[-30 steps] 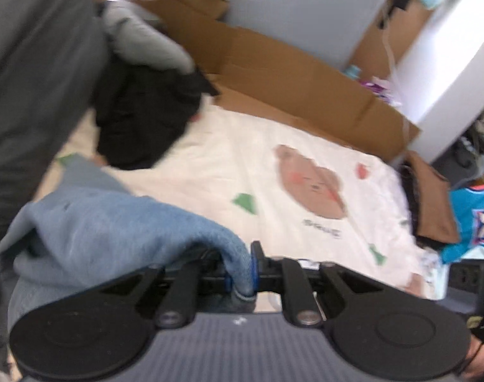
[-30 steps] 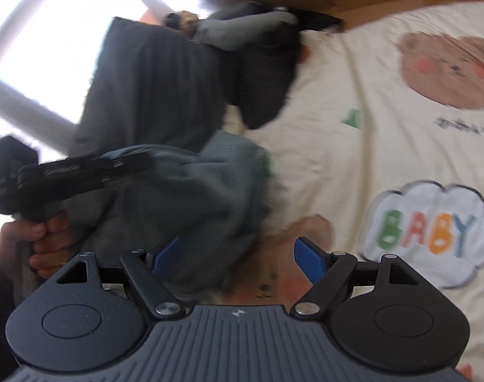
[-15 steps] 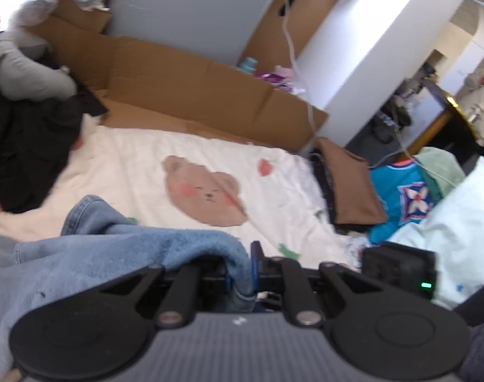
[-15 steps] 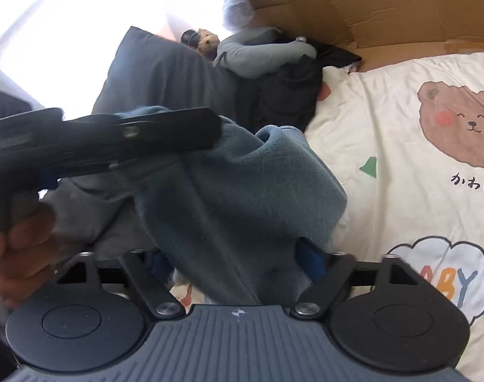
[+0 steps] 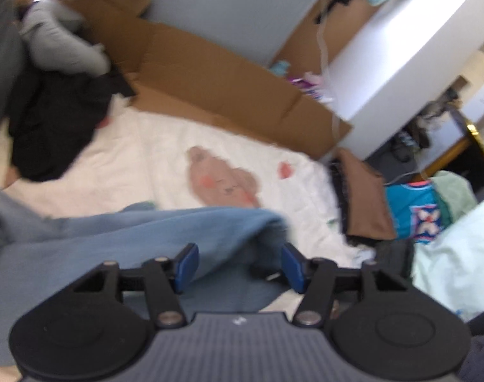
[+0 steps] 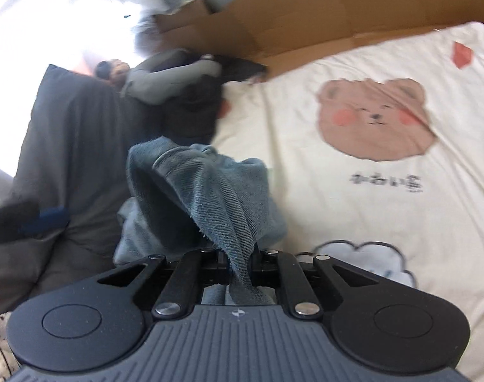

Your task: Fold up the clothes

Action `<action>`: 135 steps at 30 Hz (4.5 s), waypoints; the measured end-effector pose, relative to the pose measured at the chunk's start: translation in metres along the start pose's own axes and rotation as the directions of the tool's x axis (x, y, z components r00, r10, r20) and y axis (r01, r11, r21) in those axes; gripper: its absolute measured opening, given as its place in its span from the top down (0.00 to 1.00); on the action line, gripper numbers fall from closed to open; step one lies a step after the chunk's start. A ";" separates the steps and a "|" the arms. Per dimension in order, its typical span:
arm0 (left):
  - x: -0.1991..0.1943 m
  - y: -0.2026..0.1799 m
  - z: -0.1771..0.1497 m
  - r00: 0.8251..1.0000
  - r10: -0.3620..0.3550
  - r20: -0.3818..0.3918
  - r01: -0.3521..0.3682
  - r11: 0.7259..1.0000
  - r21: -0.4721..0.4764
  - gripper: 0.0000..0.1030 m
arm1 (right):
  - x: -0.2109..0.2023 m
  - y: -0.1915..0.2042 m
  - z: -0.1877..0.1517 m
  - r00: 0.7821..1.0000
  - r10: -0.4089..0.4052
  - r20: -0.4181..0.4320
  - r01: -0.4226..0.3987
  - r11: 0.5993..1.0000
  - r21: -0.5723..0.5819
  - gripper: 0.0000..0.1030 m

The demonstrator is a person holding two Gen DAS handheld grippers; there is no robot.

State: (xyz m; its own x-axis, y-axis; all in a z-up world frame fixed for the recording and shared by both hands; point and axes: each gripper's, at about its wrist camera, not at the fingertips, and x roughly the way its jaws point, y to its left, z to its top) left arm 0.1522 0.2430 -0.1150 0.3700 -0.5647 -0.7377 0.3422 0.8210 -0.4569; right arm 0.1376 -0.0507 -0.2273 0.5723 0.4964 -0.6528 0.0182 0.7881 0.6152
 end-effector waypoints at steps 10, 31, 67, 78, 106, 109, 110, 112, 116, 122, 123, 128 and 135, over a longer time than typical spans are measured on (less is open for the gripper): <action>0.011 0.094 -0.052 0.940 0.325 -0.106 -0.339 0.926 -0.164 0.40 | 0.001 -0.044 -0.001 0.988 -0.146 -0.041 0.144 0.989 -0.032 0.96; 0.017 0.223 -0.145 0.840 0.520 -0.155 -0.477 0.571 -0.668 0.28 | -0.026 -0.064 -0.027 0.971 -0.223 -0.082 0.222 0.975 -0.027 0.53; -0.054 0.159 -0.071 0.877 0.367 0.309 -0.054 0.715 -0.697 0.97 | -0.073 -0.009 -0.039 0.989 -0.143 0.032 0.146 0.962 -0.230 0.25; -0.010 0.059 -0.007 0.971 0.089 0.224 0.006 0.921 -0.391 0.97 | -0.045 0.067 -0.016 0.997 0.076 -0.035 -0.083 0.930 -0.359 0.23; 0.023 0.038 0.008 0.992 0.122 0.038 -0.109 0.960 -0.258 0.53 | -0.073 -0.049 0.038 0.977 -0.175 0.122 0.189 0.976 -0.108 0.98; 0.028 0.060 -0.007 0.979 0.203 0.014 -0.189 0.931 -0.311 0.46 | -0.090 -0.074 0.044 0.961 -0.238 0.143 0.250 0.966 -0.069 0.98; 0.029 0.066 -0.011 0.975 0.223 0.006 -0.210 0.924 -0.319 0.43 | -0.098 -0.085 0.044 0.956 -0.252 0.148 0.263 0.963 -0.056 0.98; 0.035 0.075 -0.023 0.958 0.285 -0.028 -0.278 0.905 -0.323 0.42 | -0.111 -0.101 0.046 0.946 -0.284 0.154 0.294 0.955 -0.044 0.98; 0.047 0.095 -0.048 0.939 0.328 -0.099 -0.341 0.864 -0.371 0.42 | -0.144 -0.136 0.043 0.920 -0.353 0.170 0.355 0.935 0.019 0.98; 0.050 0.112 -0.081 0.927 0.341 -0.154 -0.373 0.809 -0.454 0.39 | -0.188 -0.178 0.036 0.864 -0.462 0.200 0.444 0.886 0.131 0.98; 0.051 0.114 -0.085 0.924 0.344 -0.166 -0.381 0.802 -0.459 0.39 | -0.193 -0.184 0.034 0.851 -0.484 0.203 0.461 0.875 0.150 0.98; 0.054 0.118 -0.105 0.919 0.342 -0.195 -0.393 0.782 -0.484 0.39 | -0.215 -0.215 0.018 0.799 -0.574 0.181 0.535 0.815 0.222 0.98; 0.065 0.126 -0.125 0.938 0.290 -0.192 -0.347 0.760 -0.549 0.38 | -0.231 -0.256 -0.003 0.710 -0.696 0.109 0.644 0.704 0.301 0.98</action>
State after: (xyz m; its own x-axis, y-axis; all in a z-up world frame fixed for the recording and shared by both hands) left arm 0.1113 0.3205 -0.2823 0.2805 -0.2757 -0.9194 -0.3423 0.8662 -0.3641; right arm -0.0014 -0.3665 -0.2354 0.4829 -0.2358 -0.8433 0.6280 0.7645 0.1458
